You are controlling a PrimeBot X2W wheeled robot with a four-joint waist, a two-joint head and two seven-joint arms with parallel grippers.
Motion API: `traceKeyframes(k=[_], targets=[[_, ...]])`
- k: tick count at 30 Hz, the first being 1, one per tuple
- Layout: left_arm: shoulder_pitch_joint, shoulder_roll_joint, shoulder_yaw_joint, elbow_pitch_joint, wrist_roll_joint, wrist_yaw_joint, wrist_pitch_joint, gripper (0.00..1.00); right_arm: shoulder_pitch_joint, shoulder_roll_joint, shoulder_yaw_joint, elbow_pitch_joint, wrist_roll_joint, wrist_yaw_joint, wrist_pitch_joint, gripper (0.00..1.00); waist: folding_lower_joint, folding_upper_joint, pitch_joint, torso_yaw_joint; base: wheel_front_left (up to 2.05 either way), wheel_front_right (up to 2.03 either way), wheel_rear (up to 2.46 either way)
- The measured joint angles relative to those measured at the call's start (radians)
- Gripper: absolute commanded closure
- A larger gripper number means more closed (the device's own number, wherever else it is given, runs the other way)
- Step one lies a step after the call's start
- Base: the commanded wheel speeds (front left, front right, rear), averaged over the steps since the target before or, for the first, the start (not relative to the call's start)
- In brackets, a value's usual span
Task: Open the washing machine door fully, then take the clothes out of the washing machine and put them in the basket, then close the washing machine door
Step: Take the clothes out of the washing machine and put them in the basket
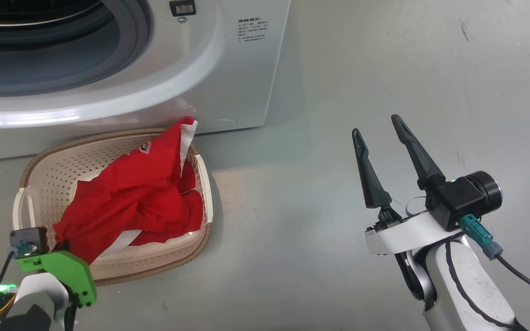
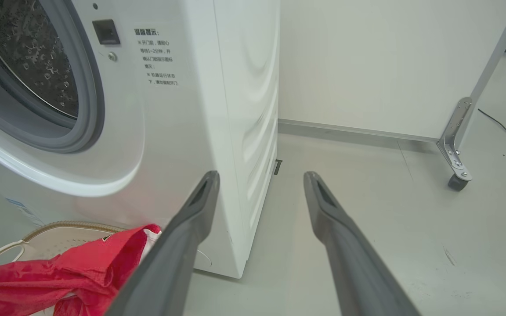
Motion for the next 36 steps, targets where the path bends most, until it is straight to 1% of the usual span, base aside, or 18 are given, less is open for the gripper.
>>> traceKeyframes(k=[3,5,7,8,11,12,13,16,21,28,32,36], targets=[[0.000,0.004,0.009,0.011,-0.007,0.012,0.005,1.00,0.000,0.000,0.000,0.003,0.000,0.000,0.000,0.00,0.0000,0.0000,-0.005,0.001,0.00,0.00,0.00],[0.000,0.008,0.016,0.012,-0.007,0.035,-0.013,1.00,0.000,0.000,-0.001,0.005,0.000,0.000,0.000,0.00,0.0000,0.0000,-0.009,0.002,0.00,0.00,0.00],[-0.002,0.011,0.016,0.010,-0.007,0.035,-0.027,1.00,0.000,0.000,-0.001,0.006,0.000,0.000,0.000,0.00,0.0000,0.0000,-0.012,0.003,0.00,0.00,0.00],[-0.002,0.009,0.014,0.007,-0.007,0.028,-0.035,1.00,0.000,0.000,-0.001,0.007,0.000,0.000,0.000,0.00,0.0000,0.0000,-0.014,0.004,0.00,0.00,0.00],[-0.014,-0.017,-0.003,-0.006,-0.016,-0.019,-0.057,1.00,0.000,0.001,-0.001,0.010,0.000,0.000,0.000,0.00,0.0000,0.0000,-0.019,0.006,0.00,0.00,0.00],[-0.022,-0.028,-0.011,-0.007,-0.016,-0.034,-0.062,0.75,0.000,0.001,0.000,0.011,0.000,0.000,0.000,0.00,0.0000,0.0000,-0.020,0.007,0.00,0.00,0.00],[-0.028,-0.038,-0.016,-0.008,-0.016,-0.046,-0.066,0.01,0.000,0.001,0.001,0.012,0.000,0.000,0.000,0.00,0.0000,0.0000,-0.022,0.007,0.00,0.00,0.00],[-0.037,-0.054,-0.020,-0.006,-0.024,-0.055,-0.074,0.00,0.000,0.001,0.004,0.017,0.000,0.001,0.000,0.00,0.0000,0.0000,-0.028,0.008,0.00,0.00,0.00],[-0.037,-0.052,-0.028,0.024,-0.026,-0.060,-0.080,0.00,0.000,0.001,0.005,0.030,0.000,0.001,0.000,0.00,0.0000,0.0000,-0.046,0.007,0.00,0.00,0.00],[-0.036,-0.049,-0.032,0.031,-0.024,-0.068,-0.105,0.00,0.002,0.001,-0.003,0.041,0.001,0.001,0.000,0.00,0.0000,0.0000,-0.080,0.011,0.00,0.00,0.00],[-0.036,-0.050,-0.037,0.014,-0.024,-0.077,-0.118,0.00,0.006,0.002,-0.013,0.046,0.002,0.001,0.000,0.00,0.0000,0.0000,-0.107,0.018,0.00,0.00,0.00],[-0.037,-0.055,-0.057,-0.034,-0.020,-0.082,-0.127,0.00,0.010,0.002,-0.032,0.049,0.004,0.001,0.000,0.00,0.0000,0.0000,-0.140,0.029,0.00,0.00,0.00]])
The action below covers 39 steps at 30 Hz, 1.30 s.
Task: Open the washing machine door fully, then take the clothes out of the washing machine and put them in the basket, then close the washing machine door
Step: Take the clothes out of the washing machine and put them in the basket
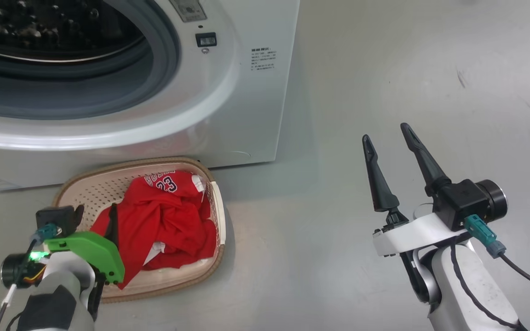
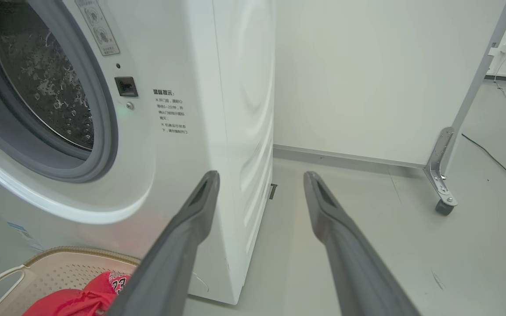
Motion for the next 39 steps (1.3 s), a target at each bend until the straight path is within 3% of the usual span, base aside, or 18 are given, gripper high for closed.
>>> traceKeyframes(k=[13,26,39], targets=[[0.007,-0.016,0.008,-0.317,0.016,-0.016,0.000,0.00,0.055,-0.001,-0.069,0.009,0.017,0.000,0.000,0.00,0.0000,0.0000,-0.139,0.056,0.00,0.00,0.00],[0.201,-0.026,0.007,-0.578,0.025,-0.016,0.000,0.00,0.146,0.001,-0.090,0.005,0.035,0.004,0.000,0.00,0.0000,0.0000,-0.271,0.117,0.00,0.00,0.00],[0.365,-0.031,0.013,-0.747,0.013,-0.017,-0.003,0.00,0.183,0.002,-0.098,-0.015,0.035,0.010,0.000,0.00,0.0000,0.0000,-0.300,0.125,0.00,0.00,0.00]])
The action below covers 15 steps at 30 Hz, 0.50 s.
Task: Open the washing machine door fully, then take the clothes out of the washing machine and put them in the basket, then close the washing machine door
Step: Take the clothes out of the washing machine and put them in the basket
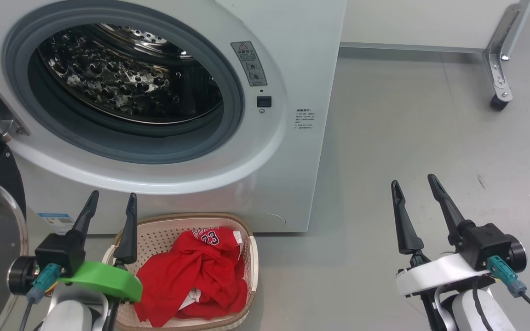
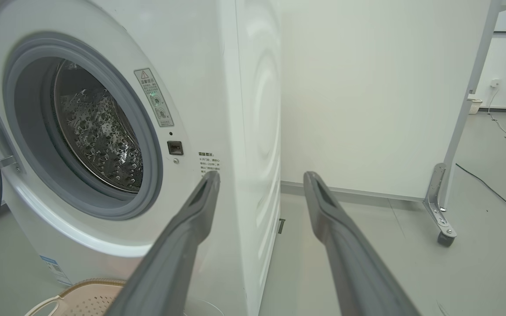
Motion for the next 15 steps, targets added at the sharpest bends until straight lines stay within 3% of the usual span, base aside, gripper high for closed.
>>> traceKeyframes(k=[15], targets=[[0.081,0.000,-0.018,-0.081,0.000,0.000,0.000,0.00,0.009,0.002,-0.008,-0.010,0.002,0.009,0.000,0.00,0.0000,0.0000,-0.012,-0.004,0.00,0.00,0.00]])
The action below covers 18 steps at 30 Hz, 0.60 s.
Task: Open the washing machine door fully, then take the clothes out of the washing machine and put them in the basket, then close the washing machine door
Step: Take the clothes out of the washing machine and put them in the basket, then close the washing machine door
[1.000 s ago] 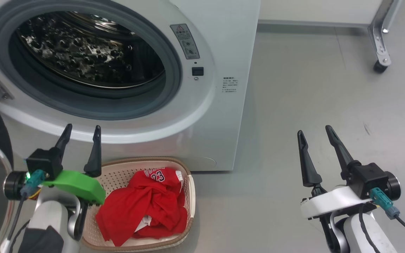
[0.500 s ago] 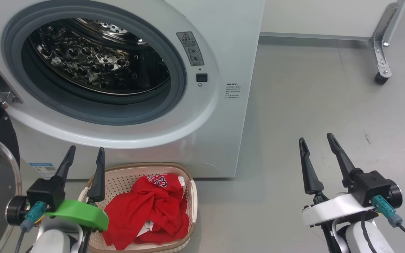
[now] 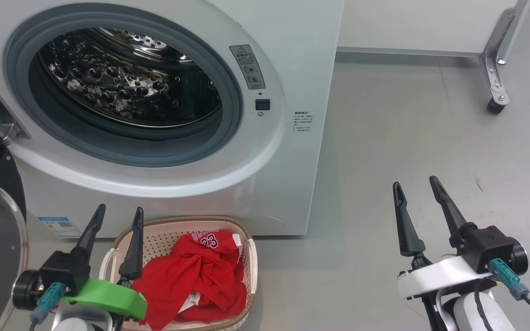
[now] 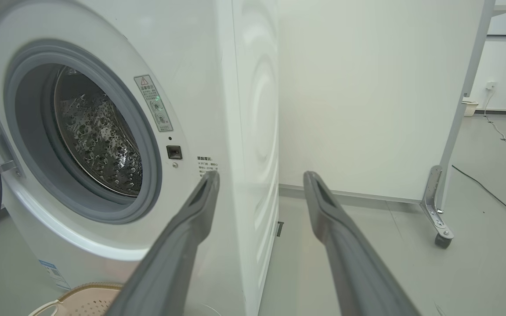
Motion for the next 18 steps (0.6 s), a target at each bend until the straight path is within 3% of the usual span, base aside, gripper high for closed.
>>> traceKeyframes(k=[18], targets=[[0.050,0.000,-0.017,-0.057,0.000,-0.003,0.000,0.00,0.016,0.004,-0.002,-0.008,0.000,0.003,0.000,0.00,0.0000,0.0000,-0.004,-0.003,0.00,0.00,0.00]])
